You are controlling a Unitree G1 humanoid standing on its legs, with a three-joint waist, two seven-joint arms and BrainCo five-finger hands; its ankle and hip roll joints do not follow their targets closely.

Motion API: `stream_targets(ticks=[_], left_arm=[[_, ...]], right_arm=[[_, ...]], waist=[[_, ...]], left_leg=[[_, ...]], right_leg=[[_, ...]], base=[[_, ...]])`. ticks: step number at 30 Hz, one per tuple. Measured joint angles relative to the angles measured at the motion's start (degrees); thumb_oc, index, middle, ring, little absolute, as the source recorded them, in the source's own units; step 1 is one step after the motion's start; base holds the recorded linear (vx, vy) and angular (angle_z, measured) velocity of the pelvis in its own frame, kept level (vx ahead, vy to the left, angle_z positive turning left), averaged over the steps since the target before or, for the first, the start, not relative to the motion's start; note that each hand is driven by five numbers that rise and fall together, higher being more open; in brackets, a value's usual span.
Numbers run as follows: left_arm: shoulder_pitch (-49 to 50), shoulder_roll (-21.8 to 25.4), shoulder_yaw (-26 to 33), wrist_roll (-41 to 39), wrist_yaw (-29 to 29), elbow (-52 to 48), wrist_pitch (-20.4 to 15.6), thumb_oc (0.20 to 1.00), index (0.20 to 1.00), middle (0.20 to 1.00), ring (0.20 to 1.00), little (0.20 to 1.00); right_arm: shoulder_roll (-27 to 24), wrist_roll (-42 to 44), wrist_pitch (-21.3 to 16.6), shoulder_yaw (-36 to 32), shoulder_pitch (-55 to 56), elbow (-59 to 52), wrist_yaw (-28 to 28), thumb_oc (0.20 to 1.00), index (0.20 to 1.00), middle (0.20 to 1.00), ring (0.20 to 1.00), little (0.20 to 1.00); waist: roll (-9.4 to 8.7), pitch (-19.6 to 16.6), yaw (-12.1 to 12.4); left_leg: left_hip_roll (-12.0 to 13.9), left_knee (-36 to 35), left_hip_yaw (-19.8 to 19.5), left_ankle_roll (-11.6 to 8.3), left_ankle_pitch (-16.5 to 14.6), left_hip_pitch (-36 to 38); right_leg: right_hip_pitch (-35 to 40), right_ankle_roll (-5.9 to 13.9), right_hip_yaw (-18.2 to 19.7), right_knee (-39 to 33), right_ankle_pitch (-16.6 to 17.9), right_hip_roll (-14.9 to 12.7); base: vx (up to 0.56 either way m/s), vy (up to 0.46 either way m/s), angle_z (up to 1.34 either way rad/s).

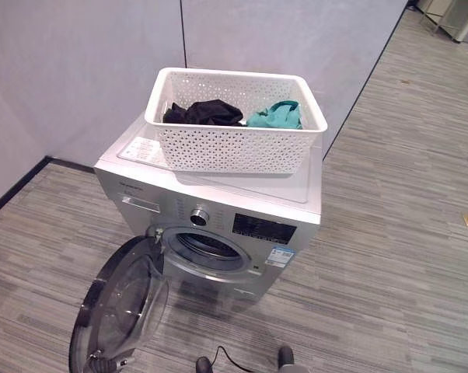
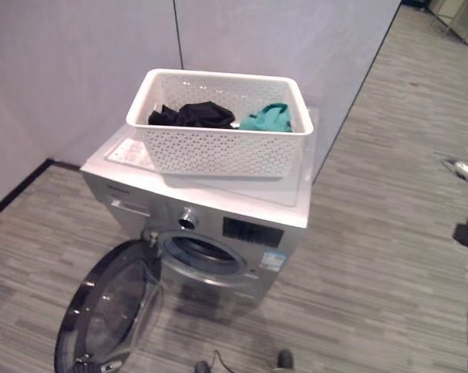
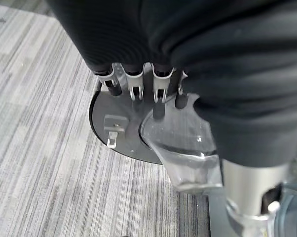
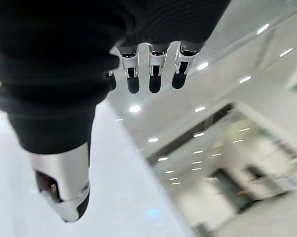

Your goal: Grab the laundry basket,head to the washer,open it,put in the laundry and shut it.

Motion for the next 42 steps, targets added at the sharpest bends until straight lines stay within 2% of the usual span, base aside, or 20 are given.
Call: stream_targets(ticks=[2, 3, 4, 6, 8, 13, 14, 16, 19, 22, 23, 25, 26, 27, 30, 31, 32, 35, 39, 42], left_arm=[[-0.73, -0.67, -1.40, 1.21, -0.31, -0.10, -0.24, 1.000, 1.000, 1.000, 1.000, 1.000], [-1.14, -0.52, -1.65, 1.60, -0.84, -0.09, -0.30, 1.000, 1.000, 1.000, 1.000, 1.000], [-1.80, -1.34, -1.63, 1.61, -1.14, 0.04, -0.27, 1.000, 1.000, 1.000, 1.000, 1.000], [-1.26, -3.16, -3.33, 1.61, -1.75, -0.13, -0.28, 1.000, 1.000, 1.000, 1.000, 1.000], [-1.10, -4.94, -4.06, 1.59, -1.91, -0.14, -0.27, 1.000, 1.000, 1.000, 1.000, 1.000], [-2.05, -6.38, -3.43, 1.28, -2.16, 2.48, -0.53, 1.000, 1.000, 1.000, 1.000, 1.000], [-3.95, -6.17, -3.35, 1.02, -2.10, 4.76, -0.89, 1.000, 1.000, 1.000, 1.000, 1.000], [-5.41, -6.09, -3.12, 1.00, -2.02, 4.97, -1.47, 1.000, 1.000, 1.000, 1.000, 1.000], [-9.25, -5.14, -1.86, 1.01, -1.64, 7.89, -1.42, 1.000, 1.000, 1.000, 1.000, 1.000], [-10.56, -3.66, -1.30, 1.00, -1.01, 9.57, -1.20, 1.000, 1.000, 1.000, 1.000, 1.000], [-10.51, -2.81, -1.37, 1.01, -0.92, 9.45, -1.02, 1.000, 1.000, 1.000, 1.000, 1.000], [-10.82, -1.97, -1.85, 1.01, -0.91, 8.43, -1.07, 1.000, 1.000, 1.000, 1.000, 1.000], [-10.78, -1.98, -1.85, 1.01, -0.99, 7.68, -1.11, 1.000, 1.000, 1.000, 1.000, 1.000], [-9.74, -2.43, -1.56, 1.00, -1.04, 6.91, -1.07, 1.000, 1.000, 1.000, 1.000, 1.000], [-7.00, -4.49, -1.59, 0.99, -1.25, 5.96, -1.15, 1.000, 1.000, 1.000, 1.000, 1.000], [-5.91, -4.71, -1.50, 1.00, -1.38, 5.31, -1.24, 1.000, 1.000, 1.000, 1.000, 1.000], [-5.37, -3.87, -1.48, 0.99, -1.47, 4.97, -1.39, 1.000, 1.000, 1.000, 1.000, 1.000], [-4.89, -2.64, -0.78, 0.93, -1.83, 4.67, -1.49, 1.000, 1.000, 1.000, 1.000, 1.000], [-3.78, -1.60, -0.82, 0.82, -2.22, 4.69, -1.53, 1.000, 1.000, 1.000, 1.000, 1.000], [-3.18, -1.85, -1.07, 0.23, -2.31, 4.70, -1.52, 1.000, 1.000, 1.000, 1.000, 1.000]], right_arm=[[-1.55, 0.14, -0.67, 3.94, -3.61, 1.55, -0.30, 1.000, 1.000, 1.000, 1.000, 1.000], [-2.30, 0.35, -1.65, 4.99, -3.80, 2.35, -0.28, 1.000, 1.000, 1.000, 1.000, 1.000], [-2.93, 1.09, -2.16, 4.81, -4.54, 3.71, -0.29, 1.000, 1.000, 1.000, 1.000, 1.000], [-6.00, 2.89, -2.11, 6.83, -6.85, 5.92, 0.71, 1.000, 1.000, 1.000, 1.000, 1.000], [-10.35, 5.02, -2.06, 8.87, -8.18, 7.92, 2.17, 1.000, 1.000, 1.000, 1.000, 1.000], [-17.14, 11.51, -2.01, 18.62, -15.52, 11.96, 7.54, 1.000, 1.000, 1.000, 1.000, 1.000], [-18.80, 13.90, -2.64, 23.72, -20.74, 13.95, 9.82, 1.000, 1.000, 1.000, 1.000, 1.000], [-19.69, 15.72, -3.55, 24.62, -23.44, 13.96, 11.22, 1.000, 1.000, 1.000, 1.000, 1.000], [-24.23, 17.54, -3.74, 29.70, -31.21, 13.12, 12.93, 1.000, 1.000, 1.000, 1.000, 1.000], [-25.08, 20.51, -4.89, 34.40, -39.69, 10.91, 13.55, 1.000, 1.000, 1.000, 1.000, 1.000], [-25.34, 21.42, -5.25, 36.25, -41.38, 10.51, 14.09, 1.000, 1.000, 1.000, 1.000, 1.000], [-26.46, 22.49, -5.70, 39.17, -43.38, 10.75, 14.29, 1.000, 1.000, 1.000, 1.000, 1.000], [-26.28, 22.53, -5.68, 39.39, -43.86, 10.74, 15.15, 1.000, 1.000, 1.000, 1.000, 1.000], [-26.39, 22.67, -5.37, 38.88, -41.54, 9.29, 16.86, 1.000, 1.000, 1.000, 1.000, 1.000], [-28.22, 23.81, -4.07, 41.95, -41.17, 9.34, 19.23, 1.000, 1.000, 1.000, 1.000, 1.000], [-28.47, 24.19, -3.86, 43.60, -41.24, 9.58, 19.82, 1.000, 1.000, 1.000, 1.000, 1.000], [-28.91, 25.23, -3.52, 48.03, -41.89, 9.86, 21.35, 1.000, 1.000, 1.000, 1.000, 1.000], [-28.20, 27.63, -2.70, 60.40, -49.44, 13.11, 25.28, 1.000, 1.000, 1.000, 1.000, 1.000], [-26.42, 28.73, -1.48, 70.68, -59.49, 17.81, 28.23, 1.000, 1.000, 1.000, 1.000, 1.000], [-24.82, 28.79, -1.45, 72.67, -61.86, 20.31, 29.48, 1.000, 1.000, 1.000, 1.000, 1.000]], waist=[[-2.13, 0.83, -0.28], [-4.66, -0.08, -0.55], [-6.46, -0.47, -0.11], [-4.55, 0.08, 0.40], [-2.62, 0.13, -0.06], [-0.42, 0.55, -0.35], [-0.70, 0.47, -0.66], [-0.56, 0.62, 0.11], [-2.19, 1.51, -0.12], [-3.24, 2.32, 1.12], [-4.16, 2.73, 1.05], [-4.82, 2.67, 0.34], [-4.39, 2.85, 0.32], [-2.62, 2.67, -0.10], [2.33, 1.38, -0.39], [3.27, 1.06, -0.40], [1.58, 0.97, -0.59], [-1.21, 0.49, -0.03], [-2.80, -0.31, 1.47], [-3.07, -0.48, 2.59]], left_leg=[[-0.31, -0.31, -1.80, -1.70, -0.38, 1.82], [-1.42, -0.34, -2.98, -3.61, -0.66, 1.82], [-1.17, 0.02, -3.71, -5.48, -0.66, 2.45], [1.54, 0.44, -4.88, -7.10, -1.22, 2.53], [2.88, 0.03, -6.72, -8.22, -1.41, 2.77], [6.26, 0.27, -8.73, -11.04, -2.27, 5.46], [6.99, 1.24, -10.07, -11.35, -2.48, 5.58], [7.92, 3.42, -11.02, -12.26, -2.84, 4.03], [7.41, 17.53, -13.95, -13.49, -3.68, -4.69], [10.25, 22.61, -15.94, -15.46, -4.34, -6.55], [11.98, 20.57, -15.22, -15.67, -4.34, -6.30], [15.93, 12.41, -14.29, -18.08, -2.86, -5.96], [17.80, 7.57, -14.57, -18.70, -2.13, -5.20], [18.61, 0.43, -11.04, -19.81, -1.38, -2.50], [15.72, -0.32, -8.41, -17.63, 0.39, 0.84], [14.42, -0.39, -7.87, -17.16, 1.08, 1.85], [12.15, -0.25, -6.76, -16.29, 1.09, 2.67], [8.31, -0.24, -4.23, -14.45, 0.09, 3.86], [7.43, -0.26, -3.58, -13.64, -0.43, 4.50], [7.58, -0.25, -3.71, -13.64, -0.41, 4.44]], right_leg=[[-0.37, 0.27, 0.12, 0.01, 0.40, 0.37], [-0.79, 1.36, 1.37, 0.52, -4.03, 0.58], [-1.12, -0.50, 2.68, 1.52, -2.96, 1.09], [0.85, -0.78, 4.19, 0.60, -2.52, 3.77], [2.00, -3.29, 4.14, 0.25, -2.00, 5.86], [5.69, -6.92, 2.17, 0.62, -3.35, 8.86], [7.05, -7.93, 0.98, 0.61, -4.25, 9.58], [7.44, -8.82, -0.44, 0.63, -5.13, 10.73], [7.41, -10.55, -0.39, 0.63, -6.04, 10.95], [8.95, -13.02, -1.83, 0.61, -6.27, 11.53], [9.49, -13.70, -2.03, 0.60, -7.15, 11.49], [9.02, -13.79, -2.57, 0.13, -7.97, 11.69], [8.54, -12.90, -2.09, 0.34, -7.51, 12.20], [8.28, -11.99, -1.69, 0.59, -7.48, 12.30], [8.30, -10.91, -0.03, 0.63, -6.63, 12.76], [8.33, -10.39, 0.80, 0.62, -6.53, 12.59], [8.23, -9.23, 1.73, 0.61, -6.24, 10.30], [8.07, -7.87, 3.43, 0.52, -5.38, 7.02], [8.19, -7.14, 3.62, 0.59, -5.38, 5.97], [8.22, -6.93, 3.28, 0.45, -5.54, 6.10]], base=[[0.07, -0.061, 0.67], [0.12, -0.127, 0.80], [0.16, -0.171, 0.69], [0.15, -0.187, 0.32], [0.12, -0.175, 0.35], [0.15, -0.252, 0.19], [0.07, -0.266, 0.32], [-0.02, -0.196, 0.47], [0.00, -0.068, 0.51], [0.04, 0.071, 0.17], [0.02, 0.102, 0.31], [0.07, 0.145, 0.21], [0.12, 0.203, -0.21], [0.10, 0.210, -0.28], [0.06, 0.189, -0.45], [0.02, 0.143, -0.58], [0.02, 0.140, -0.47], [0.03, 0.100, -0.34], [0.03, 0.050, -0.12], [0.01, 0.007, 0.02]])
